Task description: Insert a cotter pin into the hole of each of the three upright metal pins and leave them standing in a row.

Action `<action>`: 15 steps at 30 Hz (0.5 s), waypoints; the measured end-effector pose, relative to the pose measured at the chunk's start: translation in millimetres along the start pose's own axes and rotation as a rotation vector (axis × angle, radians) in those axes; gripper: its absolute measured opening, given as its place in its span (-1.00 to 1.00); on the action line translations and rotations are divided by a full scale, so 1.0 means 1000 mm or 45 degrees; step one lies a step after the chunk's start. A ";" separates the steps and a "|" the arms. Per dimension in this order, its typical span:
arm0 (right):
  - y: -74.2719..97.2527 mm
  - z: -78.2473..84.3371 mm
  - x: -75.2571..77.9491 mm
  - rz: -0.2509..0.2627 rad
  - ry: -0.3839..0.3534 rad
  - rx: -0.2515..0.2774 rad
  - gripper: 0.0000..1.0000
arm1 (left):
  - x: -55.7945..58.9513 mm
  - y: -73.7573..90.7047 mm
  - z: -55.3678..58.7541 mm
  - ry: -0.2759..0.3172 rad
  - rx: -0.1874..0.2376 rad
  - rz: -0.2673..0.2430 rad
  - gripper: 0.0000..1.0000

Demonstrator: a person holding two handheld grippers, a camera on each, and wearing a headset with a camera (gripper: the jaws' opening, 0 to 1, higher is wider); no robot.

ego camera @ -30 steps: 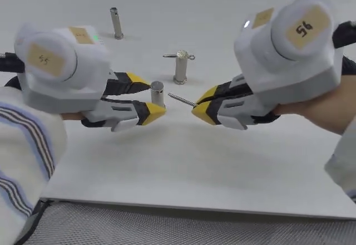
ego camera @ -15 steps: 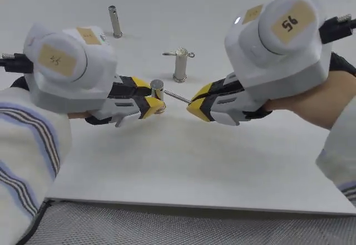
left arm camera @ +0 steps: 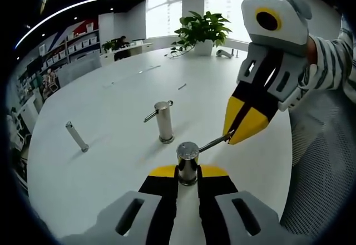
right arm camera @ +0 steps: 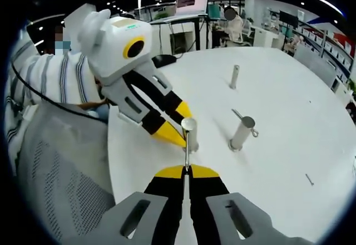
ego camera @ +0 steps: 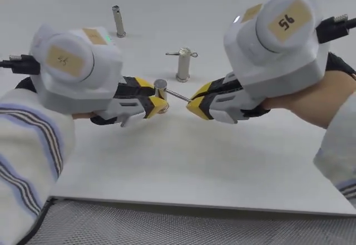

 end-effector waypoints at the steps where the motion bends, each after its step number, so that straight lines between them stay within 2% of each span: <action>1: 0.000 0.000 0.000 0.002 0.000 0.000 -0.94 | 0.000 0.000 0.000 0.000 -0.001 -0.003 -0.77; 5: 0.001 -0.001 0.002 0.012 -0.009 0.006 -0.94 | 0.000 0.000 -0.001 0.010 -0.004 -0.009 -0.77; 9: 0.001 0.000 0.005 0.021 -0.011 0.008 -0.94 | 0.001 0.001 0.001 -0.030 -0.057 0.008 -0.78; 15: 0.001 -0.001 0.007 0.021 0.010 0.006 -0.94 | 0.003 0.001 0.000 -0.036 -0.057 0.017 -0.69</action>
Point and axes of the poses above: the centre of the closed fingertips' face, and the gripper's own axes: y roughly backward along the fingers, x roughly to its right, z roughly out of its underside, the point moved 7 cm from there along y, roughly backward along the fingers, and after that the axes turned 5 degrees about -y, right-handed, at the moved point
